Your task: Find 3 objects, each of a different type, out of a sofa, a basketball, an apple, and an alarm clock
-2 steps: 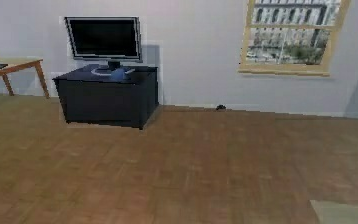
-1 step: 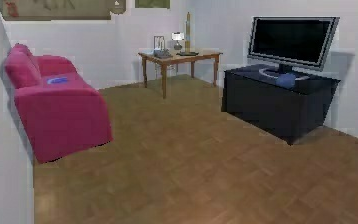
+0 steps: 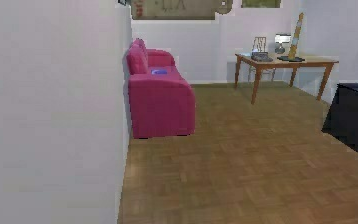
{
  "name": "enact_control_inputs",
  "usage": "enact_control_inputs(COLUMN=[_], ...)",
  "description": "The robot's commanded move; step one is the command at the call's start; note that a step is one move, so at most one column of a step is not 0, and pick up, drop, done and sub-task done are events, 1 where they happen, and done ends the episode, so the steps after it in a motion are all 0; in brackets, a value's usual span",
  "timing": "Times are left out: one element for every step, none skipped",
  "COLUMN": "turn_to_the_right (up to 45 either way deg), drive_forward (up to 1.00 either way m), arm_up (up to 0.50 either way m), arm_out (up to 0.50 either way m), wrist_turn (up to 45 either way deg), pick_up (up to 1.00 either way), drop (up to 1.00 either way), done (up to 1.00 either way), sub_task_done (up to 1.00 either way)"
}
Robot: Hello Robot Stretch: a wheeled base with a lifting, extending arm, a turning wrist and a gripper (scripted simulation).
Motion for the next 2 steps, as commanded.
enact_control_inputs(turn_to_the_right=[-3.0,0.0], drive_forward=[0.00,1.00], arm_up=[0.00,0.00], arm_out=[0.00,0.00], wrist_turn=[0.0,0.0], pick_up=[0.00,0.00], drop=[0.00,0.00], done=[0.00,0.00], sub_task_done=[0.00,0.00])
